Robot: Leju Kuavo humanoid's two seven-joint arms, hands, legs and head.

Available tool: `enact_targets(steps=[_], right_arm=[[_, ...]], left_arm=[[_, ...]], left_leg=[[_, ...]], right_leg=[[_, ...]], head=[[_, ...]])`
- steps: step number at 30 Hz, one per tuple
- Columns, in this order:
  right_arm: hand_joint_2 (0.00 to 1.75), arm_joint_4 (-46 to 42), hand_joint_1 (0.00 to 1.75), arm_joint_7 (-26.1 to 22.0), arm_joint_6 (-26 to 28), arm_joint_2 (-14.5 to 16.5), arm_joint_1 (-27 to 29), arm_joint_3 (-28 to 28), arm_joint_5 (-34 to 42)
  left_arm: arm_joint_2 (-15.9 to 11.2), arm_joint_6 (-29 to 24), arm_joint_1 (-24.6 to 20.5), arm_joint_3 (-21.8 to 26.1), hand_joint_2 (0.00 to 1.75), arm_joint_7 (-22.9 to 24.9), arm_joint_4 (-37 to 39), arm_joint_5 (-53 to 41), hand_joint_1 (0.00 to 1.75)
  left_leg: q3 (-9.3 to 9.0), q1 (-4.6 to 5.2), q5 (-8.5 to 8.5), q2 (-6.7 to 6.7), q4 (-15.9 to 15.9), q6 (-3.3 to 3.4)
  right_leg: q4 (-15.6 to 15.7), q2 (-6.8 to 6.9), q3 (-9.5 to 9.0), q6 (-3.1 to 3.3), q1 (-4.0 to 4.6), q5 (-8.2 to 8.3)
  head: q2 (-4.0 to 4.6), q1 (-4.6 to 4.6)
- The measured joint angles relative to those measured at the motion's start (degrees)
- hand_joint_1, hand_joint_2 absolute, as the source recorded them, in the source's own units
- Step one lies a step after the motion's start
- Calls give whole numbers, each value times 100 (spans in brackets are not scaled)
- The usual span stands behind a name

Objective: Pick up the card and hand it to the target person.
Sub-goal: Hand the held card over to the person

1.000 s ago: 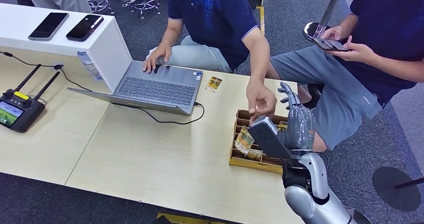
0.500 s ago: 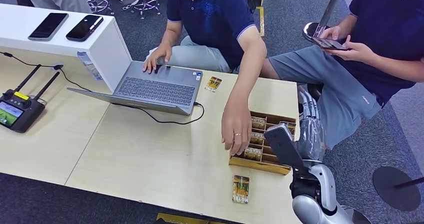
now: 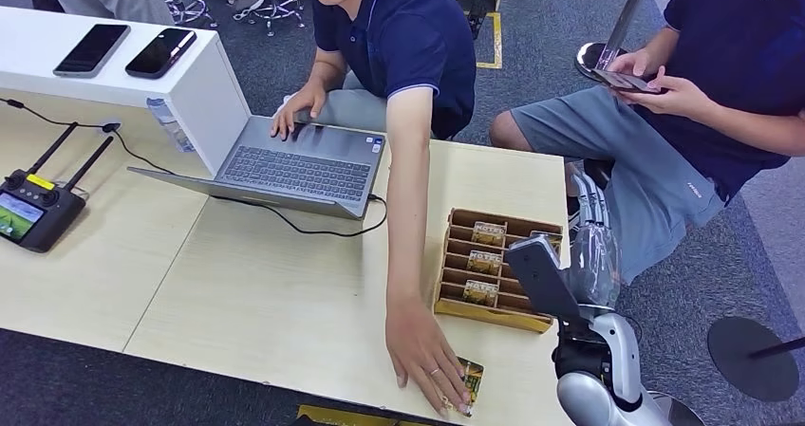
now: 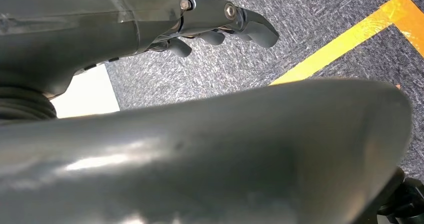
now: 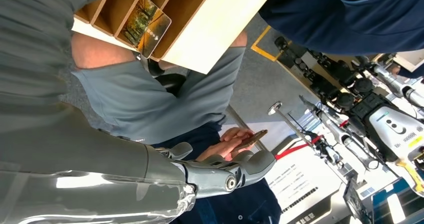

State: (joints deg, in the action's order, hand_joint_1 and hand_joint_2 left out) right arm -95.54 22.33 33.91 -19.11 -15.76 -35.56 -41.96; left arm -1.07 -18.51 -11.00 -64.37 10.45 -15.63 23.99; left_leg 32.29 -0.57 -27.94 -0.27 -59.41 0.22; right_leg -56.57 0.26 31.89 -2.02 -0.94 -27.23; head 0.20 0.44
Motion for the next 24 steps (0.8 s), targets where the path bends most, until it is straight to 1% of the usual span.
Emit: enact_targets(steps=[6, 11, 13, 16, 19, 21, 24], right_arm=[[175, -99, 0, 43, 167, -113, 233, 212, 295], [175, -236, 0, -49, 252, -244, 460, 486, 497], [175, -321, 0, -145, 285, -285, 507, 591, 719], [175, -511, 0, -337, 324, -350, 590, 742, 1250], [175, -735, 0, -547, 247, -448, 696, 915, 1915], [175, -879, 0, -780, 96, -500, 766, 1017, 2584], [175, -1063, 0, -1276, -339, -564, 885, 1138, 3944]], left_arm=[[-10, -45, 36, 2, 0, -53, 0, 64, 0], [-17, -124, 46, 5, 0, -103, 0, 86, 0], [-19, -152, 48, 7, 0, -94, 0, 87, 0], [-24, -212, 76, 7, 0, -91, 0, 94, 0], [-37, -252, 133, 12, 0, -143, 0, 107, 0], [-44, -272, 152, 25, 0, -186, 0, 141, 0], [-49, -301, 169, 42, 0, -240, 0, 200, 0]], left_leg=[[0, 0, 0, 0, 0, 0], [1, 0, 0, 0, 0, 0], [1, 0, 0, 0, 0, 0], [0, 0, 0, 0, 0, 0], [0, 0, 0, 0, 0, 0], [0, 0, -1, 0, 0, 0], [0, 0, -1, 0, 0, 1]], right_leg=[[0, 0, 0, 0, 0, 0], [0, 1, 0, 0, 0, 0], [0, 0, 0, 0, 0, 0], [0, 0, 0, 0, 0, 0], [0, 0, 0, 0, 0, 0], [0, 1, 0, 0, 0, 0], [0, 1, 0, 0, 0, 0]], head=[[0, -1], [0, -1], [0, 0], [0, 0], [0, -1], [0, -1], [0, -1]])
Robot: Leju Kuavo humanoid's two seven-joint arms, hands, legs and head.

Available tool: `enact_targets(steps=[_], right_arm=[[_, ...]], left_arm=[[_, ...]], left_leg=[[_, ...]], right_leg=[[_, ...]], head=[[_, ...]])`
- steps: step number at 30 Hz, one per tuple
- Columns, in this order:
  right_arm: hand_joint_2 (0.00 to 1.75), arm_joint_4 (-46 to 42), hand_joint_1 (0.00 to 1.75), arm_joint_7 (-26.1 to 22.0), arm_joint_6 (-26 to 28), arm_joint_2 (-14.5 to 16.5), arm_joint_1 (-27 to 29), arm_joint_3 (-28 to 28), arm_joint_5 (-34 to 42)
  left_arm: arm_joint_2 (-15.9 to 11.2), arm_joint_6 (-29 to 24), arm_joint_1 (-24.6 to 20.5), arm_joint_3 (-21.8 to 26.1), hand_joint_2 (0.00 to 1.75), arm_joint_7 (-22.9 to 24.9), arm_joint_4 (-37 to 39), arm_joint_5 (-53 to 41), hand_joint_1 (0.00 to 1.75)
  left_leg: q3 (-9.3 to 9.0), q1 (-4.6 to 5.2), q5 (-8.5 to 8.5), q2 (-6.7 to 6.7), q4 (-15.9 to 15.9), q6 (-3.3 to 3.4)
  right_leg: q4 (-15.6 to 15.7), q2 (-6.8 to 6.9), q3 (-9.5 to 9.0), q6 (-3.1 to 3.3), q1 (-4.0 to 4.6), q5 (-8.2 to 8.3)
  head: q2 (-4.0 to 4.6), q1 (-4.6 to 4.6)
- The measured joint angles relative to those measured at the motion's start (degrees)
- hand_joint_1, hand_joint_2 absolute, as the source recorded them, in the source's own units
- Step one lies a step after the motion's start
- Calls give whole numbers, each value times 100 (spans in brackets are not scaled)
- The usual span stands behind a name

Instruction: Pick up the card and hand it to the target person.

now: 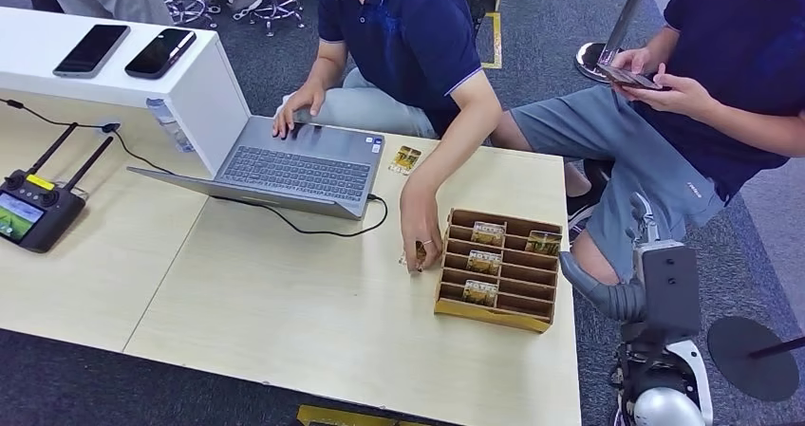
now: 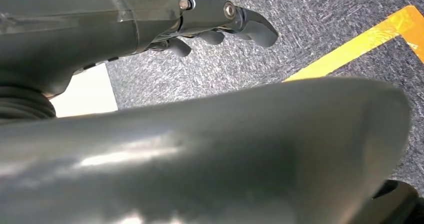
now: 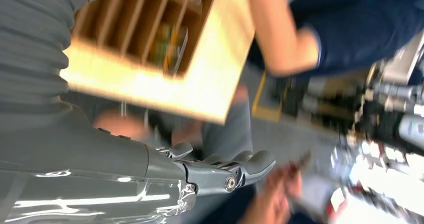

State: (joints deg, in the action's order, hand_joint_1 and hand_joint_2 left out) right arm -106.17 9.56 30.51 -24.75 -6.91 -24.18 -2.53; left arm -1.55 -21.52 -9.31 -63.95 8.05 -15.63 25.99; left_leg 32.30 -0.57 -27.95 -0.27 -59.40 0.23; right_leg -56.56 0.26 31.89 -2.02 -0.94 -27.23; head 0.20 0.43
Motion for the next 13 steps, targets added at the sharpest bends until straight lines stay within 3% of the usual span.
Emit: enact_targets(steps=[2, 6, 13], right_arm=[[175, -81, 0, -294, -355, -41, 100, 56, 833], [175, -144, 0, -676, -848, -128, 267, 105, 1799], [175, -165, 0, -877, -1354, -307, 430, 124, 2602]], left_arm=[[-5, -3, 18, 4, 0, -28, 0, 10, 0], [-19, -8, 57, 25, 0, -67, 0, 84, 0], [-36, -23, 78, 108, 0, -112, 0, 110, 0]], left_leg=[[0, 0, 0, 0, 0, 0], [0, 0, 0, 0, 0, 0], [0, 0, 0, 0, 0, 0]], right_leg=[[0, 0, 0, 0, 0, 0], [0, 1, 0, 0, 0, 0], [0, 1, 0, 0, 0, 0]], head=[[0, 0], [0, 1], [0, 1]])
